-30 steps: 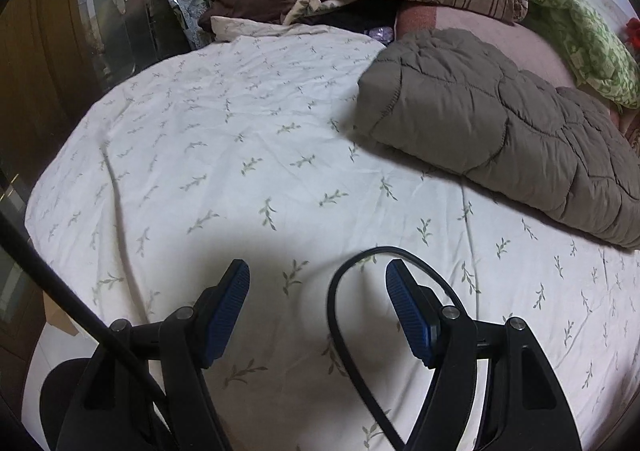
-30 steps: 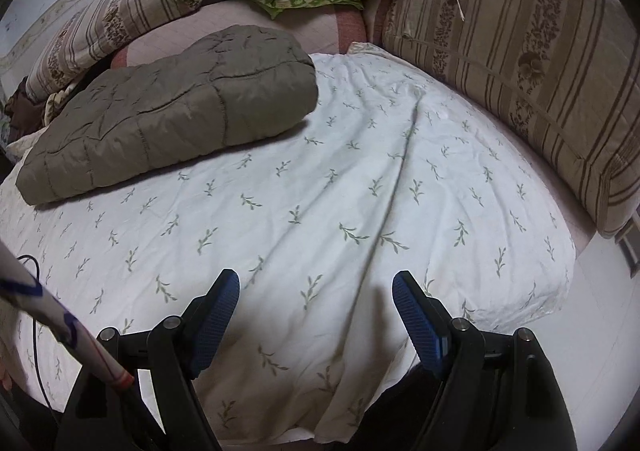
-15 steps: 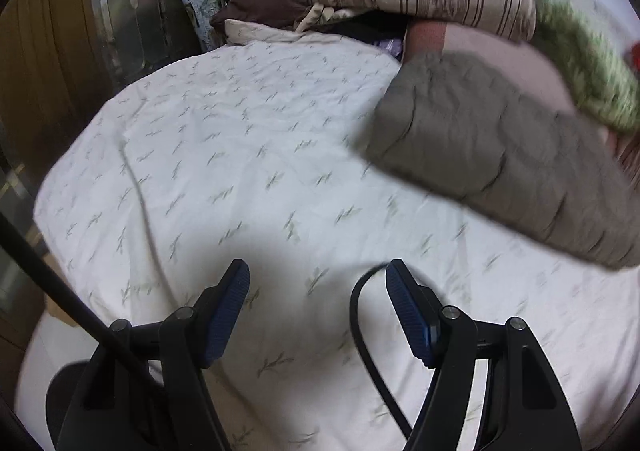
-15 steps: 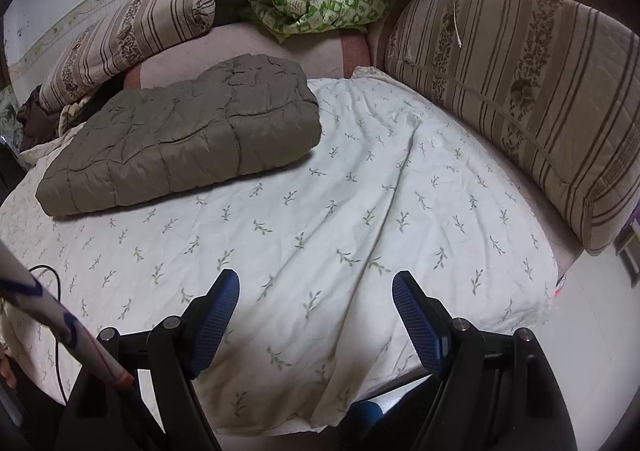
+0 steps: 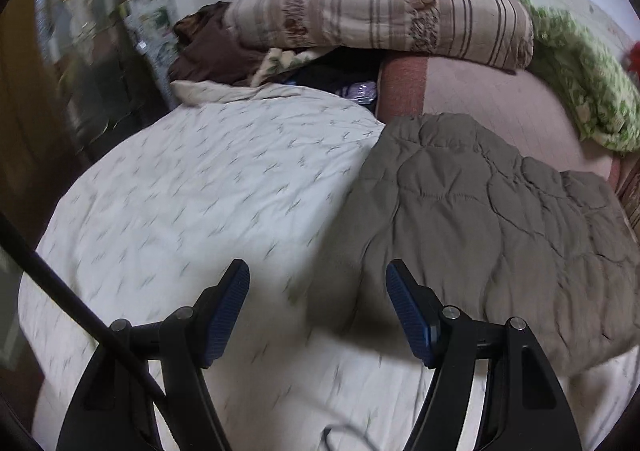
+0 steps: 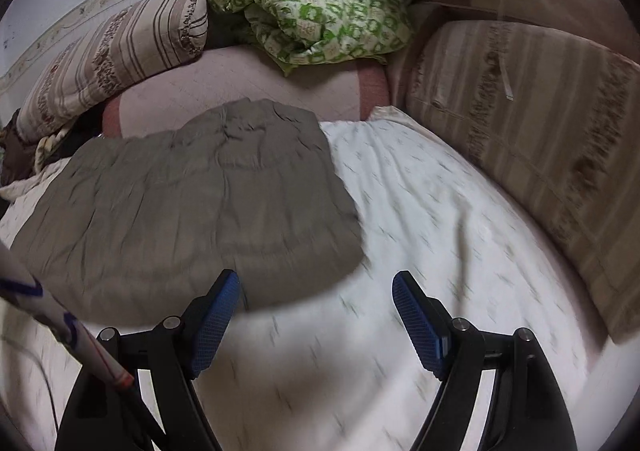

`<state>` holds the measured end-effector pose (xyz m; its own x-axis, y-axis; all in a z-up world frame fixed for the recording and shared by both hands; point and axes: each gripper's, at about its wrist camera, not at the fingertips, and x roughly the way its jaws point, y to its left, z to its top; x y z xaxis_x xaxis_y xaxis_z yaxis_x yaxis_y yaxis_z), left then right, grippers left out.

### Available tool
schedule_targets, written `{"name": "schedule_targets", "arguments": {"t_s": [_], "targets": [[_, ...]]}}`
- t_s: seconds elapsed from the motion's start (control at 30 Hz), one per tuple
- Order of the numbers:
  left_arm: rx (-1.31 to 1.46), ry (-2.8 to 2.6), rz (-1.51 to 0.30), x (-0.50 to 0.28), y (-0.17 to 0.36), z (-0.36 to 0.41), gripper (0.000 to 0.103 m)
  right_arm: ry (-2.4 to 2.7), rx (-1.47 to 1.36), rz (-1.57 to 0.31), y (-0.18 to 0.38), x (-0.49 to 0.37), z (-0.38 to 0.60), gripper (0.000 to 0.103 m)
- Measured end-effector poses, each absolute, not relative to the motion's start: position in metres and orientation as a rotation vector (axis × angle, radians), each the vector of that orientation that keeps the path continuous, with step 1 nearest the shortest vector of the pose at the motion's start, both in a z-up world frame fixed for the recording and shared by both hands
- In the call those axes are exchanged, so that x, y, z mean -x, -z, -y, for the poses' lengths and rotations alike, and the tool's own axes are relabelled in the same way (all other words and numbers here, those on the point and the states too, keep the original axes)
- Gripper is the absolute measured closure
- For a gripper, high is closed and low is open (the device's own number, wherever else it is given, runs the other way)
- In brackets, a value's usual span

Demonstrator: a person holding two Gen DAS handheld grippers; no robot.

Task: Fold large clothes

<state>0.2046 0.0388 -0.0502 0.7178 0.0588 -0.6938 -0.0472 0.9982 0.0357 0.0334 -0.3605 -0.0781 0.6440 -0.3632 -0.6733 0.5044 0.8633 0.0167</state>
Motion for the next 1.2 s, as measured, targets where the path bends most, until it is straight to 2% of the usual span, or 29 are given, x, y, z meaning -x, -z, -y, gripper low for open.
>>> {"name": "schedule_targets", "arguments": {"t_s": [0.2,0.5,0.6,0.73,0.83,1.03,1.2], "targets": [[-0.008,-0.106,-0.881,-0.263,0.096,-0.035,0.033,0.484,-0.157,-0.776,0.114,-0.106,0.378,0.02],[0.126,-0.014,-0.833,-0.27,0.076,-0.051,0.033,0.411,-0.179,-0.791,0.138,-0.177,0.395,0.016],[0.057,-0.047,-0.859,-0.272,0.086,-0.038,0.033,0.41,-0.154,-0.788,0.14,-0.193,0.394,0.016],[-0.199,-0.141,-0.834,-0.275,0.104,-0.002,0.033,0.423,-0.147,-0.808,0.14,-0.191,0.389,0.016],[-0.256,-0.164,-0.794,-0.274,0.105,0.005,0.033,0.434,-0.112,-0.819,0.138,-0.182,0.386,0.017],[0.015,-0.064,-0.731,-0.256,0.06,-0.04,0.033,0.471,-0.182,-0.649,0.093,-0.139,0.396,0.018],[0.027,-0.126,-0.613,-0.211,0.026,-0.077,0.033,0.47,-0.266,-0.647,0.081,-0.105,0.402,0.017]]}}
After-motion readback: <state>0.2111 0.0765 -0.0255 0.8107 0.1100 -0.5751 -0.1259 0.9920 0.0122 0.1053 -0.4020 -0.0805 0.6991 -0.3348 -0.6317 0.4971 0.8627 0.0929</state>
